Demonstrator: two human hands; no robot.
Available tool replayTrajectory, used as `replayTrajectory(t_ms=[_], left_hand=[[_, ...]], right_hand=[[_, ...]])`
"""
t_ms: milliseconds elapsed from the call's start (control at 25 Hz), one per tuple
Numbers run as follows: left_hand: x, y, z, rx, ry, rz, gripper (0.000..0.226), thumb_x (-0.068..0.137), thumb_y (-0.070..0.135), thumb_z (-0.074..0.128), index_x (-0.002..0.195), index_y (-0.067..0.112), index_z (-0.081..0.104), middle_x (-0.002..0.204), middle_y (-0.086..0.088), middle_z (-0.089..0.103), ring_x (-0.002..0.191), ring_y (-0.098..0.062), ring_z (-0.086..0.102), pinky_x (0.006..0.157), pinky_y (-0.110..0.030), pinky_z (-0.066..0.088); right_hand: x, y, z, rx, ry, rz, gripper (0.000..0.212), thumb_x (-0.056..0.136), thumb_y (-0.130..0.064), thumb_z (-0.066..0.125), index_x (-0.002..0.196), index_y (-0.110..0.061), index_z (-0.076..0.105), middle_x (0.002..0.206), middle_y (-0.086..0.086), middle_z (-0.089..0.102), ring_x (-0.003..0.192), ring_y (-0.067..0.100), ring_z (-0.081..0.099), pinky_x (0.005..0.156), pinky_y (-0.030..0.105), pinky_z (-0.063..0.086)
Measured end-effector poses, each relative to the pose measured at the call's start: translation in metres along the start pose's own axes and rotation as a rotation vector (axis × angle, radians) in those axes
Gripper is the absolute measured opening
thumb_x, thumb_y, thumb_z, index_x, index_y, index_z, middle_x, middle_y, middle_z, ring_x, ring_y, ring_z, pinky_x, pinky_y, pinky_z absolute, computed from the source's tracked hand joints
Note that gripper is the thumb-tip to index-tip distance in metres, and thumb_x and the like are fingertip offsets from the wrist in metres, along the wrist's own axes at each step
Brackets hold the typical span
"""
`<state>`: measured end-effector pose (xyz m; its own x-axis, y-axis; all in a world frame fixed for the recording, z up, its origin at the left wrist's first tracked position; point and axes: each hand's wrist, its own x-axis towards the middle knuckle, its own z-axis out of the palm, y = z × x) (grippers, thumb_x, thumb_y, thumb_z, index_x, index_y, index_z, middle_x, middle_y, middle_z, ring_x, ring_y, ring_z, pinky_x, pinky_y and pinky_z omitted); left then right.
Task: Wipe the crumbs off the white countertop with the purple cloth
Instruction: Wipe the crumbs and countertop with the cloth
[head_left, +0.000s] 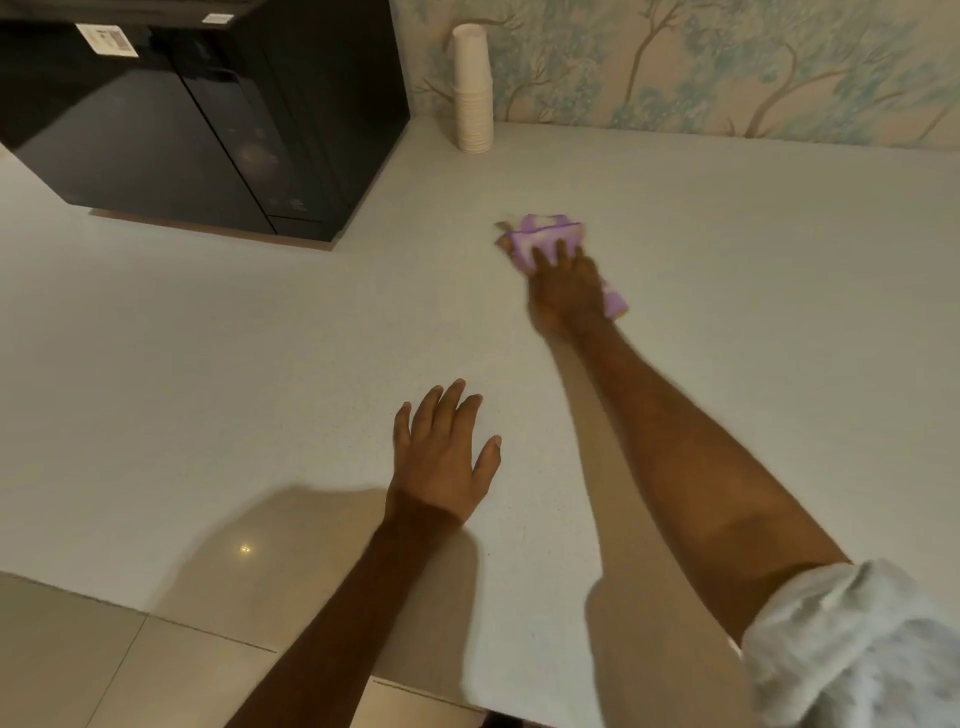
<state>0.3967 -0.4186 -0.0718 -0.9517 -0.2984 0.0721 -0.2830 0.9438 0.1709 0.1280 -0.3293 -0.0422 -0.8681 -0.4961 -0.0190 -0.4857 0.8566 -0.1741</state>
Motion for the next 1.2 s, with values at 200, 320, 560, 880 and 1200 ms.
replayTrajectory(t_ms=[200,320,560,880,1200], left_hand=[[-0.004,-0.001,-0.007,0.001,0.008,0.031,0.062,0.099,0.060,0.032,0.147,0.024,0.048,0.162,-0.001,0.040,0.150,-0.024,0.036,0.122,-0.053,0.026],[-0.006,-0.004,-0.009,-0.023,0.013,0.048,0.061,0.100,0.059,0.031,0.149,0.024,0.045,0.163,-0.001,0.037,0.151,-0.024,0.033,0.123,-0.052,0.024],[-0.007,-0.005,-0.008,-0.077,-0.017,0.061,0.063,0.101,0.059,0.030,0.154,0.024,0.038,0.167,-0.002,0.029,0.155,-0.024,0.023,0.126,-0.051,0.015],[-0.008,-0.004,-0.006,-0.060,0.054,0.073,0.056,0.100,0.052,0.041,0.146,0.020,0.048,0.159,-0.006,0.043,0.149,-0.029,0.036,0.120,-0.055,0.027],[-0.010,-0.005,-0.005,-0.117,0.016,0.072,0.060,0.102,0.054,0.036,0.152,0.021,0.041,0.165,-0.005,0.032,0.154,-0.028,0.025,0.125,-0.055,0.017]], right_hand=[[-0.081,-0.069,0.017,0.033,-0.050,-0.358,0.053,0.110,-0.036,0.028,0.162,-0.026,0.028,0.170,0.015,0.024,0.159,0.037,0.017,0.129,0.049,0.019],[-0.104,-0.023,0.013,0.051,0.005,-0.384,0.050,0.110,-0.034,0.033,0.160,-0.029,0.034,0.169,0.007,0.029,0.160,0.029,0.020,0.129,0.045,0.020],[-0.130,0.056,0.003,0.021,0.175,0.180,0.050,0.107,-0.031,0.034,0.156,-0.022,0.043,0.165,0.015,0.037,0.152,0.040,0.033,0.125,0.050,0.026],[-0.231,-0.031,0.029,0.107,0.132,-0.038,0.050,0.106,-0.034,0.035,0.154,-0.023,0.045,0.164,0.013,0.040,0.153,0.036,0.034,0.124,0.049,0.031],[-0.297,0.186,-0.018,-0.061,0.250,0.457,0.068,0.099,-0.034,0.014,0.147,-0.011,0.056,0.153,0.020,0.053,0.147,0.043,0.042,0.120,0.053,0.033]])
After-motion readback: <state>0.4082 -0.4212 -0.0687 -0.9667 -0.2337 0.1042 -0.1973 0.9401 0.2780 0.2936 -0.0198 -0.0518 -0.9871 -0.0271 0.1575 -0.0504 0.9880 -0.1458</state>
